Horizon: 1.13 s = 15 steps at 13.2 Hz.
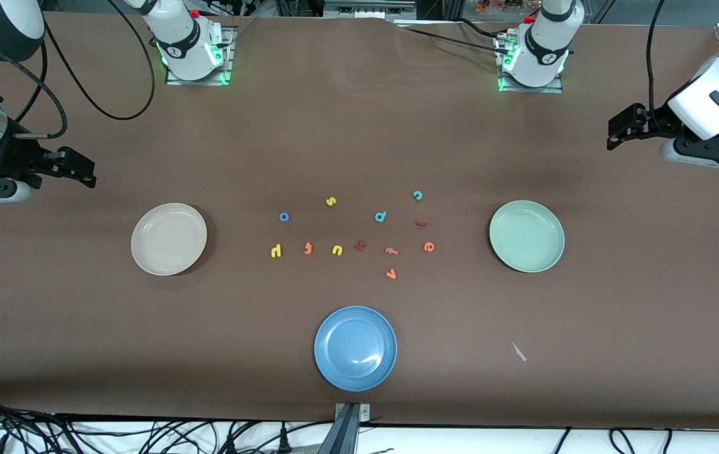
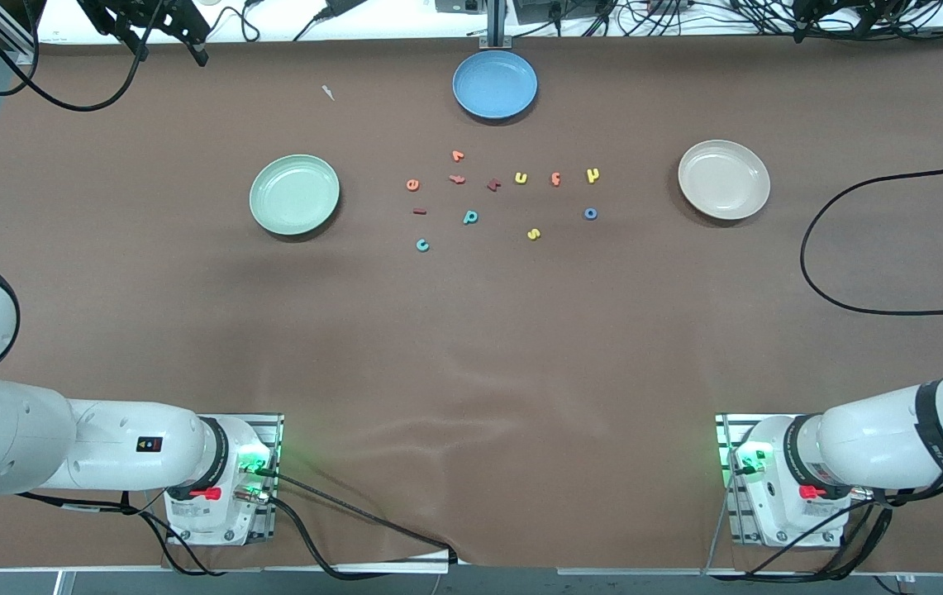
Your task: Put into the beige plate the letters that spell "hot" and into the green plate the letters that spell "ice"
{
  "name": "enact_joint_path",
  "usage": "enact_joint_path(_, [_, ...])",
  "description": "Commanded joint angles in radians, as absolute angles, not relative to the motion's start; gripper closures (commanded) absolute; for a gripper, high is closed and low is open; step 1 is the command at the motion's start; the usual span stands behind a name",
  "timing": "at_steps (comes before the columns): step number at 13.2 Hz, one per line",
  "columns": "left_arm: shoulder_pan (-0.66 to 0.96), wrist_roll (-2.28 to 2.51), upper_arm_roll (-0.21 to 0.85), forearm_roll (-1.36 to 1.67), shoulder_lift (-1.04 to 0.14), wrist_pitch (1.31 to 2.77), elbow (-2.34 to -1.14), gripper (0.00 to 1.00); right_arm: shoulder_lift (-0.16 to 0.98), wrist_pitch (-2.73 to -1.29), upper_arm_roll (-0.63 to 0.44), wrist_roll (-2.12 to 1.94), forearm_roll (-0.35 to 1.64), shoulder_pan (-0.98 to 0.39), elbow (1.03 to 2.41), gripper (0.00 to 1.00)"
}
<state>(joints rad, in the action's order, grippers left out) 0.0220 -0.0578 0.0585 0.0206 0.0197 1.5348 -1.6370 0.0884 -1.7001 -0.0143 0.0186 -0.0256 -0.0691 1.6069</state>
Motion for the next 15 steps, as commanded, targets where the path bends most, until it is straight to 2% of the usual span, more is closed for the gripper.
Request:
enact_joint_path(1, [0.014, -0.08, 0.061, 0.025, 0.006, 1.514, -1.603, 0.0, 0.097, -1.677, -0.014, 0.017, -0.029, -0.066, 1.585, 0.0])
enact_joint_path(10, [0.014, -0.08, 0.061, 0.025, 0.008, 1.511, -1.605, 0.0, 0.11, -1.655, -0.014, 0.026, -0.02, -0.064, 1.585, 0.0])
enact_joint_path(15, [0.014, -0.08, 0.063, 0.025, 0.008, 1.509, -1.605, 0.0, 0.106, -1.669, -0.041, 0.029, 0.123, -0.066, 1.578, 0.0])
